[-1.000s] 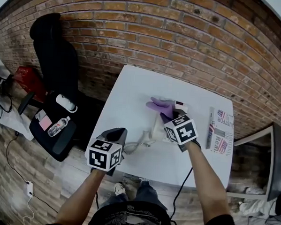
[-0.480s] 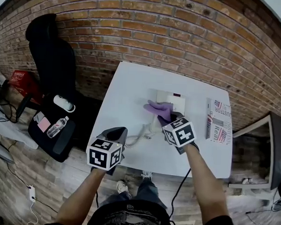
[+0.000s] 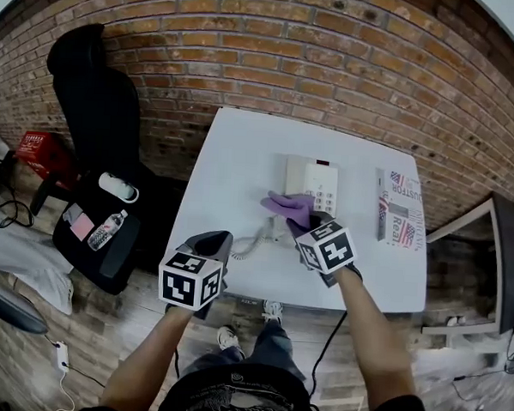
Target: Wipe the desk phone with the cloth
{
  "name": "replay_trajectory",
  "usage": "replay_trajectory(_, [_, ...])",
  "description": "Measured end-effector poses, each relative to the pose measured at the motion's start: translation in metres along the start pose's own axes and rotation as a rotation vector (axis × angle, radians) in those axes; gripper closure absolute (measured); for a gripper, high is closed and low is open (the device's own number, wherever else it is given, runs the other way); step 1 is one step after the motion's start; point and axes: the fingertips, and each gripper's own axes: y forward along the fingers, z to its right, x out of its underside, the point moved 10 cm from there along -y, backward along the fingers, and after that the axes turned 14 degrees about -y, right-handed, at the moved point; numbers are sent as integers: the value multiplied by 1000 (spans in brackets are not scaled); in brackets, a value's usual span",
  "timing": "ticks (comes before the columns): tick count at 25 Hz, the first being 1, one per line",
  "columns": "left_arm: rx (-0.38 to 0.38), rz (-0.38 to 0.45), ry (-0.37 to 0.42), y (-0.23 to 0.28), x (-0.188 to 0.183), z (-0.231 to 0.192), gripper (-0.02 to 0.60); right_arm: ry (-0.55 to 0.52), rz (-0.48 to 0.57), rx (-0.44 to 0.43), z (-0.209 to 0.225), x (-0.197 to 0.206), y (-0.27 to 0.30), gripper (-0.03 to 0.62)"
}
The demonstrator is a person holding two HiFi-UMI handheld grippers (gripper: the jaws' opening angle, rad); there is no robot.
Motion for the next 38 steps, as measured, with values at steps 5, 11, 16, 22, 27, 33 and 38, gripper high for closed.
replay_trajectory(5, [7,-8,6,-4,4,2,577,3,-17,-20,-13,9,-1,549])
replay_trajectory(11, [11,-15,8,-3,6,1,577,15,-25,-36,-22,16,2,549])
replay_trajectory(16, [13,-6,2,-1,1,0,577,-24,-40,-46,-21,12,-4,549])
replay_trajectory(22, [23,8,-3,11,-13,4,577,-44,-21,-33,5,-4,-23,549])
replay_trajectory(27, [28,20,-6,28,-27,13,577,-69,-3,-10,38,-18,-36,549])
replay_trajectory(33, [13,41,-17,48,-45,20,577,-107,12,-2,79,-31,-37,549])
replay_trajectory(38, [-9,49,-37,66,-57,22,577,-155,34,-16,113,-49,-32,549])
